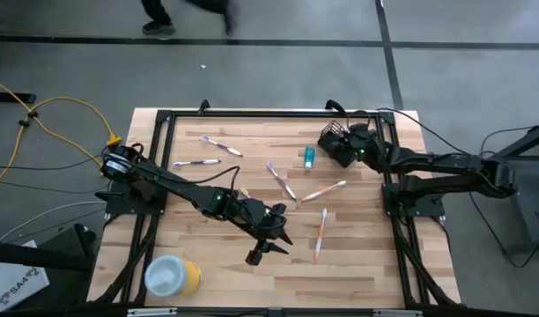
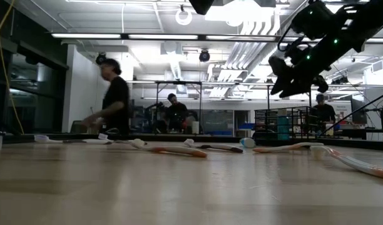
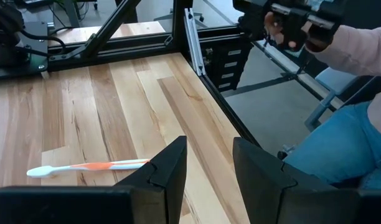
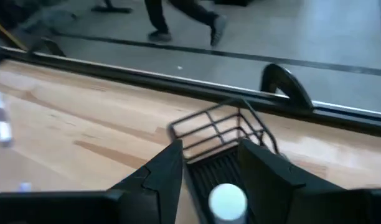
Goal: Pick & Place toothbrushing station
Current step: Put the blue mouthwash bottle into the middle of the black mesh organizer
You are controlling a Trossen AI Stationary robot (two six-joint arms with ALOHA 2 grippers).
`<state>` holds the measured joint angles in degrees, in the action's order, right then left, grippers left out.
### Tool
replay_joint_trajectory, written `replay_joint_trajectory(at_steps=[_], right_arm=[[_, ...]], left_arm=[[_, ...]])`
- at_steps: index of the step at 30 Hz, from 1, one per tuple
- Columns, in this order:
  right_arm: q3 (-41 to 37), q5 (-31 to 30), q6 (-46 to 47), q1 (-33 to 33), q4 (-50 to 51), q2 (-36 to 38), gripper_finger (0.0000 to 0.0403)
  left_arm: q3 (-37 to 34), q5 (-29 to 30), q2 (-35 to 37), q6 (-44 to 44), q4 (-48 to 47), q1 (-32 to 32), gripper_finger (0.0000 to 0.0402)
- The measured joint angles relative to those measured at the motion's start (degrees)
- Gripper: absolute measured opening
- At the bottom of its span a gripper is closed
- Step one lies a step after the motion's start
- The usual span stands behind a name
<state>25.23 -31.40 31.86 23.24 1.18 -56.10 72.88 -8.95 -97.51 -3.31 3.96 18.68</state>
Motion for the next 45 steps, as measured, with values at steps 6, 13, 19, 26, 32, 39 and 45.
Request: replay_joint_trajectory(at_steps=[6,13,19,26,32,39,45], right_arm=[[0.00,8.68,-0.26,-0.88,-0.14,1.64,0.0148],[0.00,13.42,-1.09,-4.78,-0.12,1.60,0.0148],[0.00,15.59,-1.38,-8.20,-1.03,1.60,0.0148],[0.00,22.18,-7.75,-10.51,-5.18,1.59,0.0148],[0.00,22.81,-12.13,-12.23,-5.10,1.58,0.0148],[0.00,21.00,-12.18,-12.50,-5.07,-0.25,0.0148],[0.02,19.92,-12.15,-12.47,-10.41,-5.88,0.0148]], left_arm=[[0.00,0.00,0.00,-0.04,-0.02,0.00,0.0127],[0.00,0.00,0.00,-0.20,-0.04,0.00,0.0127],[0.00,0.01,0.00,-0.17,-0.08,0.00,0.0127],[-0.01,1.78,0.00,-0.17,-2.74,-0.17,0.0127],[-0.05,5.91,0.71,-0.15,-6.50,-0.70,0.0127],[-0.04,10.47,7.77,-0.68,-14.80,-2.77,0.0123],[-0.04,10.69,10.64,-1.36,-23.39,-4.61,0.0116]])
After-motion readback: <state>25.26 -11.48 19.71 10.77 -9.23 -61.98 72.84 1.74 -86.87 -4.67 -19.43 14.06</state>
